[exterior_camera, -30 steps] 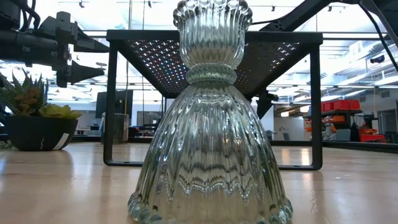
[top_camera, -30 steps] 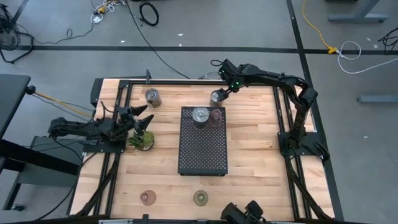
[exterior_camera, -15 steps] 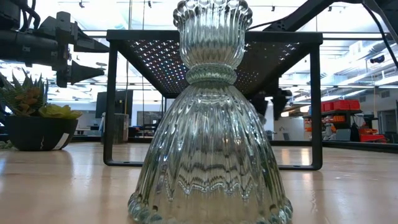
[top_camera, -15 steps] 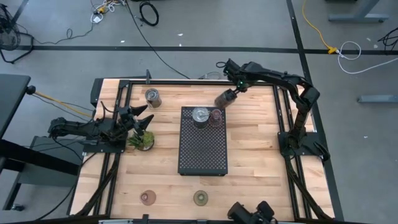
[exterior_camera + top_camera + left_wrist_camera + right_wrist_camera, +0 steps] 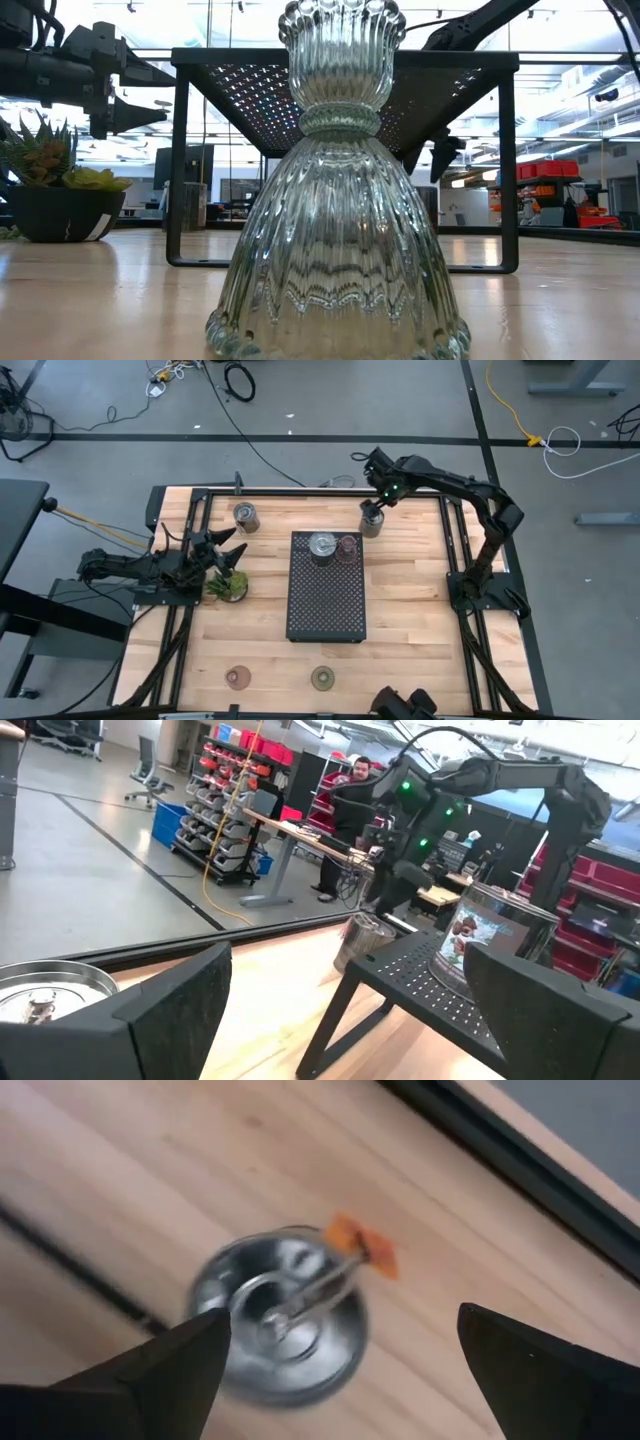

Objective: Pick & Place candle stick holders
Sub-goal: Put the right silver scented candle on the shelf aligned with the silver scented candle

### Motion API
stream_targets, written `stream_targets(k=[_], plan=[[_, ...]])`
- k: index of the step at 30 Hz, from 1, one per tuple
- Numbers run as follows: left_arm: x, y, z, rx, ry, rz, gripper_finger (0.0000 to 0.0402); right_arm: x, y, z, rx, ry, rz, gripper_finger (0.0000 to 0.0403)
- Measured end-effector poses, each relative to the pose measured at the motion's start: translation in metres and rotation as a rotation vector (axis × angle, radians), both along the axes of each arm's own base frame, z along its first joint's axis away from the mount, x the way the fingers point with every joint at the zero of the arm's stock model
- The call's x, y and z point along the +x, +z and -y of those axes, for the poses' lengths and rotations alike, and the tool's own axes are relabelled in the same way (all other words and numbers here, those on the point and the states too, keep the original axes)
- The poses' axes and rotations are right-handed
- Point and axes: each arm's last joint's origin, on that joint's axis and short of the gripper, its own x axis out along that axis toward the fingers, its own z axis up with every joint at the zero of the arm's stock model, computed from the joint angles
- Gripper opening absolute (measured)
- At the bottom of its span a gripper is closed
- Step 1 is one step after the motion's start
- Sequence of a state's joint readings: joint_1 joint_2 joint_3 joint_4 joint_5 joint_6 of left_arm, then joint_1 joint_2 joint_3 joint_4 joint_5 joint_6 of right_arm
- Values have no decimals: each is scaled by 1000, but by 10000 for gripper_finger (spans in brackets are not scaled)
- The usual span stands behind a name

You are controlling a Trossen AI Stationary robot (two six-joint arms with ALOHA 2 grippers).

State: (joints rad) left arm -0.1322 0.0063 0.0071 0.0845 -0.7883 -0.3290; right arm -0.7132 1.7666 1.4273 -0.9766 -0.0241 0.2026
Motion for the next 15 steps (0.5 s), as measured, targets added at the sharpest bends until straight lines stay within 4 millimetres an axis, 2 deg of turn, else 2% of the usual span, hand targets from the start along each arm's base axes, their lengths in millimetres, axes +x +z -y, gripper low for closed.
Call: stream_targets(k=[4, 15], plan=[[0, 0, 0, 0, 0, 0, 399, -1, 7, -5, 31, 65, 53, 386], [0, 0, 0, 0, 0, 0, 399, 2, 7, -12, 50, 97, 33, 386]])
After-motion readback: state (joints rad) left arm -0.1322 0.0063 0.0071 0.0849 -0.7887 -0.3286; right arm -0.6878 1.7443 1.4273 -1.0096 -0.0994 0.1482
